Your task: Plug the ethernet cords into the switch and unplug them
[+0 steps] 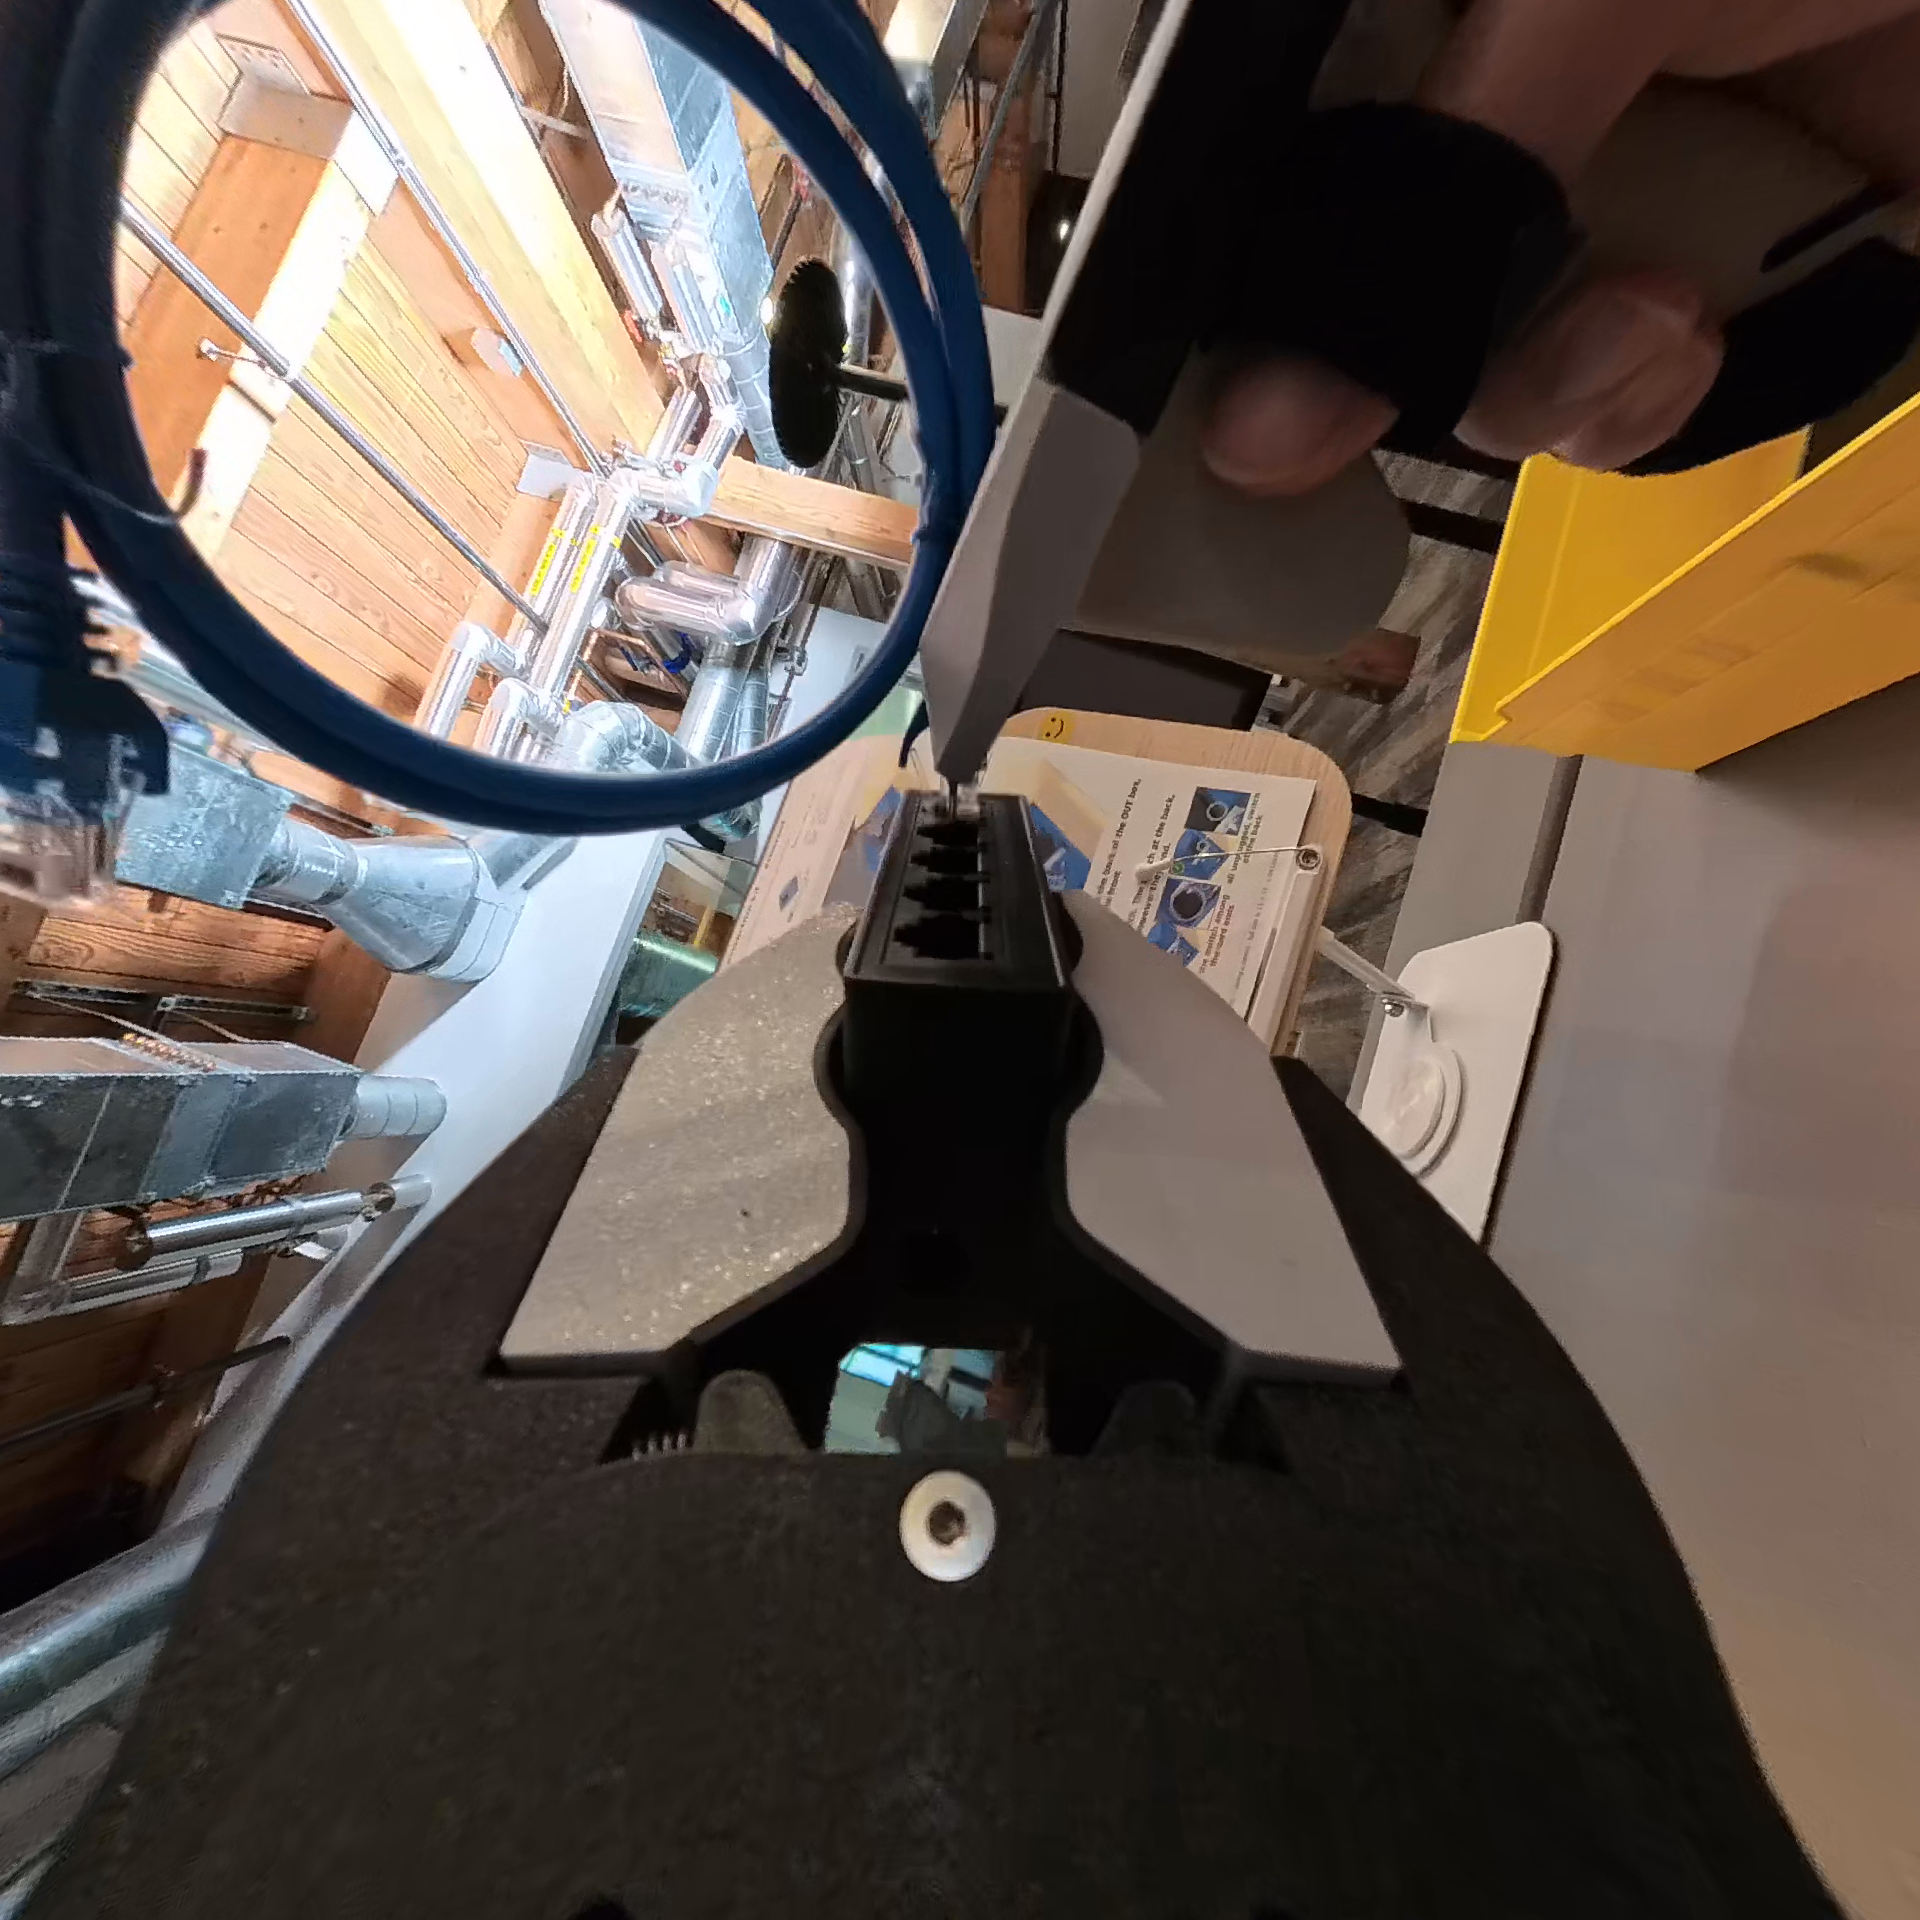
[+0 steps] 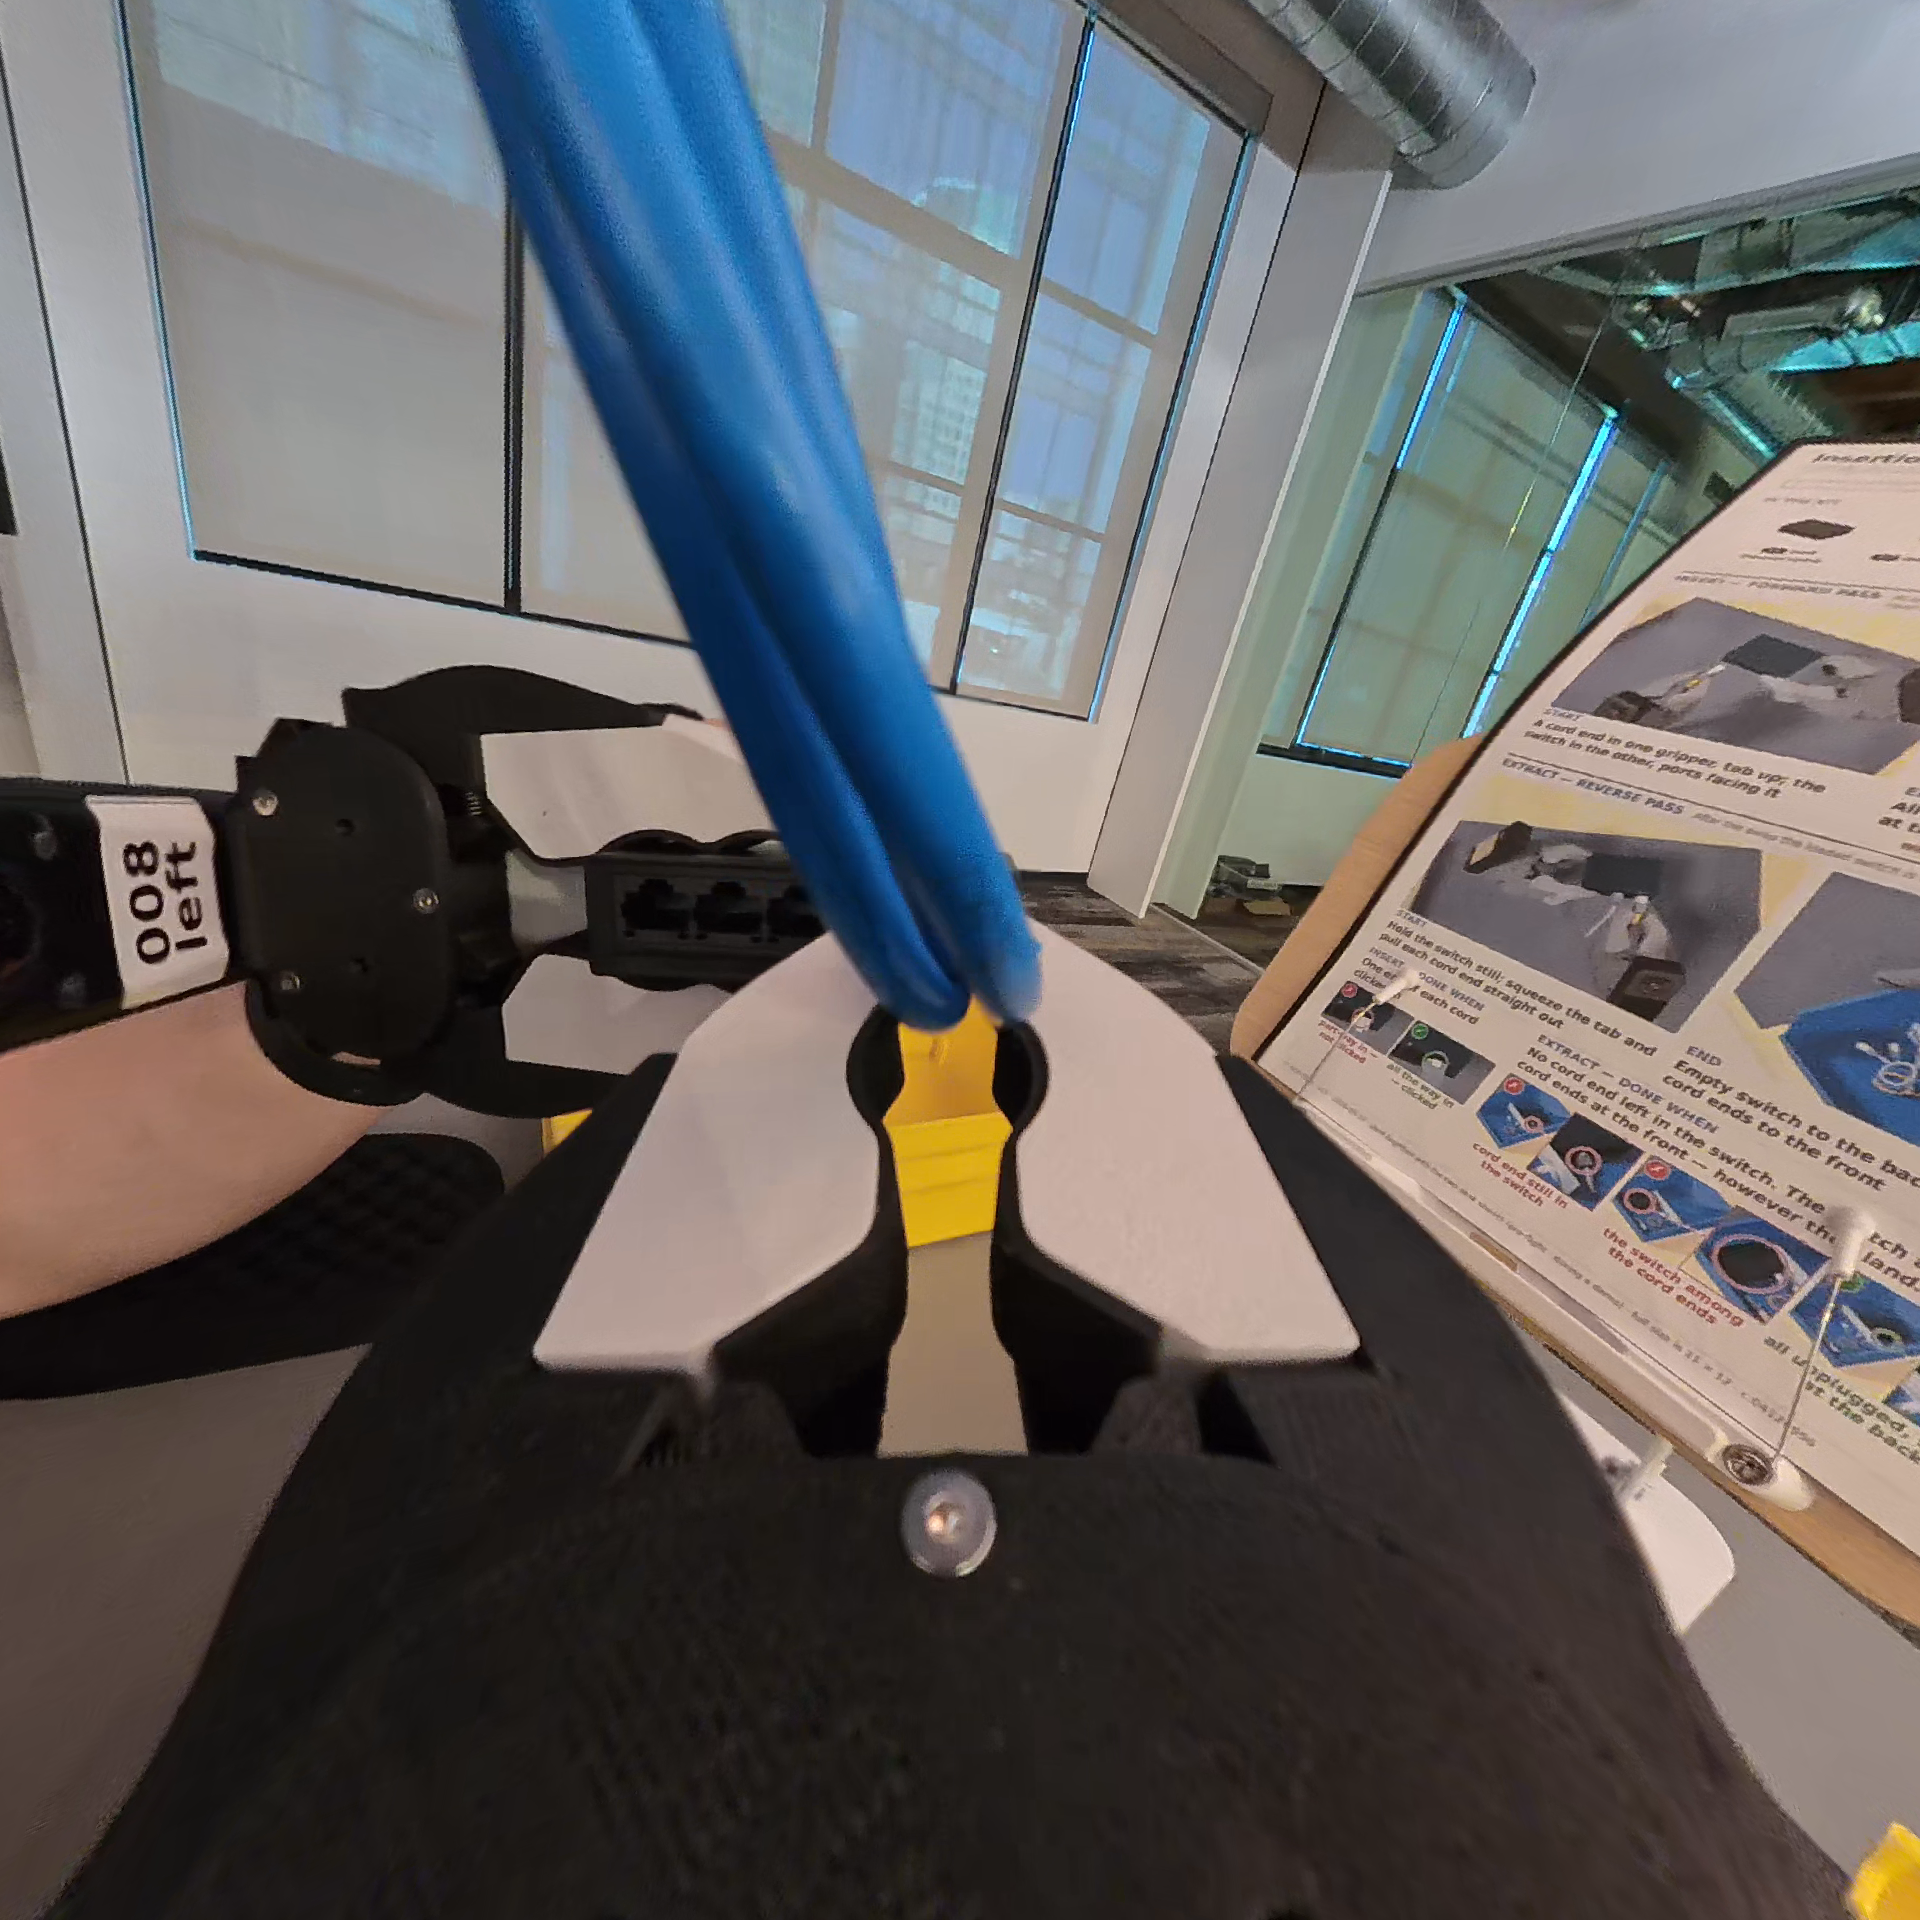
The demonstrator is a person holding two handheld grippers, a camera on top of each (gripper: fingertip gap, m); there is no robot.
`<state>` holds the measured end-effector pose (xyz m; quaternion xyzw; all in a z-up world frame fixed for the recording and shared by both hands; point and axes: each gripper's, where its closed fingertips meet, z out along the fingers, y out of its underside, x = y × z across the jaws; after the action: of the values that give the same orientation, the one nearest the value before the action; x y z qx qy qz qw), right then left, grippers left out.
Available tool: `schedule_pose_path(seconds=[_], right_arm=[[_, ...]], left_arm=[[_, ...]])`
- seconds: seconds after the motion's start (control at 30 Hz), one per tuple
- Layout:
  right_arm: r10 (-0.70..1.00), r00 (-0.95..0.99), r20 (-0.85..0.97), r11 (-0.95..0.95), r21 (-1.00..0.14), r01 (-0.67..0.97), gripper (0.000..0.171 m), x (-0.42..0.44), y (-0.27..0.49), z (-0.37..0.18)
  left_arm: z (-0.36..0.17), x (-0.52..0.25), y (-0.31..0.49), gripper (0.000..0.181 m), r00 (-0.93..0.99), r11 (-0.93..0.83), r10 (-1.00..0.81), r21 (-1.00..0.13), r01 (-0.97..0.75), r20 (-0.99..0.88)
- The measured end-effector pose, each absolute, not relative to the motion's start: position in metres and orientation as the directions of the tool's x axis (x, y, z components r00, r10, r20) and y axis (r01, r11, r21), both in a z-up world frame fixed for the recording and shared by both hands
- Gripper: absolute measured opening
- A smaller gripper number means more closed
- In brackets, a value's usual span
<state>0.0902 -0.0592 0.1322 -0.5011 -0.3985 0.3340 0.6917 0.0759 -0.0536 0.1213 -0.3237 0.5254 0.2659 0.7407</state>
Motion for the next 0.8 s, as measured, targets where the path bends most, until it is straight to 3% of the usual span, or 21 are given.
schedule_pose_path(seconds=[0.8], right_arm=[[0.915,0.391,0.099,0.149,-0.984,-0.099,0.013,0.084,-0.068,0.131]], left_arm=[[0.122,0.085,-0.079,0.03,0.333,0.731,-0.126,-0.314,-0.605,-0.934]])
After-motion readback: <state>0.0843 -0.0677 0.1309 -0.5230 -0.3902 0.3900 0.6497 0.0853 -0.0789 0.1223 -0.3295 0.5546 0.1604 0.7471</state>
